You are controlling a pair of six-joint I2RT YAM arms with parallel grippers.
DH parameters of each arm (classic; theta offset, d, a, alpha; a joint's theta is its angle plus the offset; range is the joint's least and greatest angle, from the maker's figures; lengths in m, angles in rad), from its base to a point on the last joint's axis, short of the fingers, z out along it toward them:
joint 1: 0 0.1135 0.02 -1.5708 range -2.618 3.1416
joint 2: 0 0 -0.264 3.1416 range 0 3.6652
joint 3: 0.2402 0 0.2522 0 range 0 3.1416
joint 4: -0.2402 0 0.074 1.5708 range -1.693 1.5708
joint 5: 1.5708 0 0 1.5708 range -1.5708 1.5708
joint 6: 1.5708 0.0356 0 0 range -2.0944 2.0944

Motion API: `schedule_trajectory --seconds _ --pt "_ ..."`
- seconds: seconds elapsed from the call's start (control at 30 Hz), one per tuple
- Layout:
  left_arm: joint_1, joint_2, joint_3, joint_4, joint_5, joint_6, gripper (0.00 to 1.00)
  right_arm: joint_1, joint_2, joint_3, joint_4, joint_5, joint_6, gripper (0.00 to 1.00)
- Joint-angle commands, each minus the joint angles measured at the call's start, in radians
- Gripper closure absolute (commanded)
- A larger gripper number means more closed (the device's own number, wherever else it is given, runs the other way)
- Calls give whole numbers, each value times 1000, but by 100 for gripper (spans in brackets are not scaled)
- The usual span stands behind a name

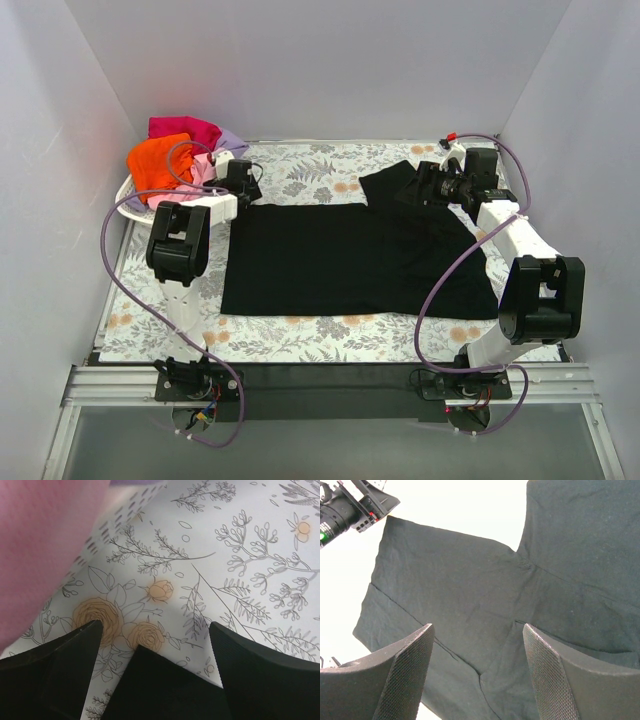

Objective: Fold and stack the t-shirts
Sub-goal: Fold the tshirt

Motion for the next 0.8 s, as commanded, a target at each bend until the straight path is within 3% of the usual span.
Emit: schedule_trajectory --seconds 0.0,0.37,0.53,0.77 --pt "-21 -65 -42 -7 63 -20 20 -1 -1 -11 32 -21 2 35" --pt "-38 -130 -161 -21 37 -66 31 -1 -1 -17 37 -22 2 34" --pt "-38 -114 -147 -29 10 -60 44 0 -7 -21 38 -24 4 34" --pt "-38 -90 -105 -34 -4 -41 51 2 -25 -29 37 -19 1 34"
